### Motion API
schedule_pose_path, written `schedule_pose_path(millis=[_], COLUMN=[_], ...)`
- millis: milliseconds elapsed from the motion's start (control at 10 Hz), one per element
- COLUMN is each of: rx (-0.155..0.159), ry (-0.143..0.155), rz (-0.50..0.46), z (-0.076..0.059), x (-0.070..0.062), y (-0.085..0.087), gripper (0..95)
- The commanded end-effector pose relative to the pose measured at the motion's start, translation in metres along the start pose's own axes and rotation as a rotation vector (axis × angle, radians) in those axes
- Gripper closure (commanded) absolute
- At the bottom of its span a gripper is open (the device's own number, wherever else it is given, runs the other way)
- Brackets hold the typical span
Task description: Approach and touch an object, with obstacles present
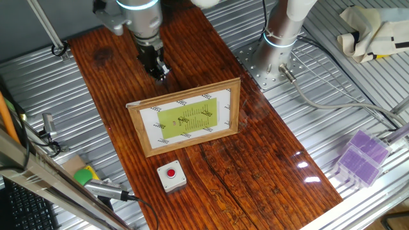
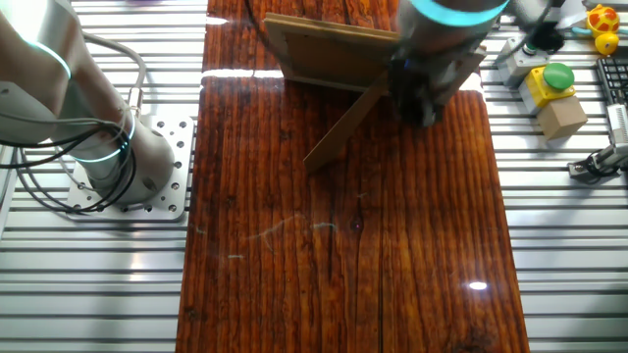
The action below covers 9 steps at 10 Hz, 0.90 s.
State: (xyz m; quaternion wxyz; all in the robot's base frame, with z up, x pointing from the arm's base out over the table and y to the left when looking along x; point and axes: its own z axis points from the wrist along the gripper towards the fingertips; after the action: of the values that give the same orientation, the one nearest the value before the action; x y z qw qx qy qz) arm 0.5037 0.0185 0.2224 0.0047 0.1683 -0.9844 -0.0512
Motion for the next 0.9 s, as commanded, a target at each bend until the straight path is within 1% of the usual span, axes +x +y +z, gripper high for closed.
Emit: schedule_pose_path(millis=[100, 200, 400, 500, 600, 700, 800, 900], rx=[0.031, 0.03, 0.028, 0.031, 0.032, 0.031, 0.03, 0.029], ry=[0.086, 0.102, 0.103, 0.103, 0.101, 0.097, 0.091, 0.088], rz=[0.108, 0.142, 0.182, 0.221, 0.24, 0.246, 0.253, 0.255], z=[-0.044, -0.058, -0.065, -0.068, -0.068, -0.067, -0.064, -0.058], x=[-0.032, -0.05, -0.067, -0.079, -0.086, -0.089, -0.092, -0.096], y=[0.024, 0.034, 0.047, 0.058, 0.065, 0.069, 0.074, 0.081], gripper=[95.0, 95.0, 95.0, 95.0, 95.0, 95.0, 95.0, 95.0])
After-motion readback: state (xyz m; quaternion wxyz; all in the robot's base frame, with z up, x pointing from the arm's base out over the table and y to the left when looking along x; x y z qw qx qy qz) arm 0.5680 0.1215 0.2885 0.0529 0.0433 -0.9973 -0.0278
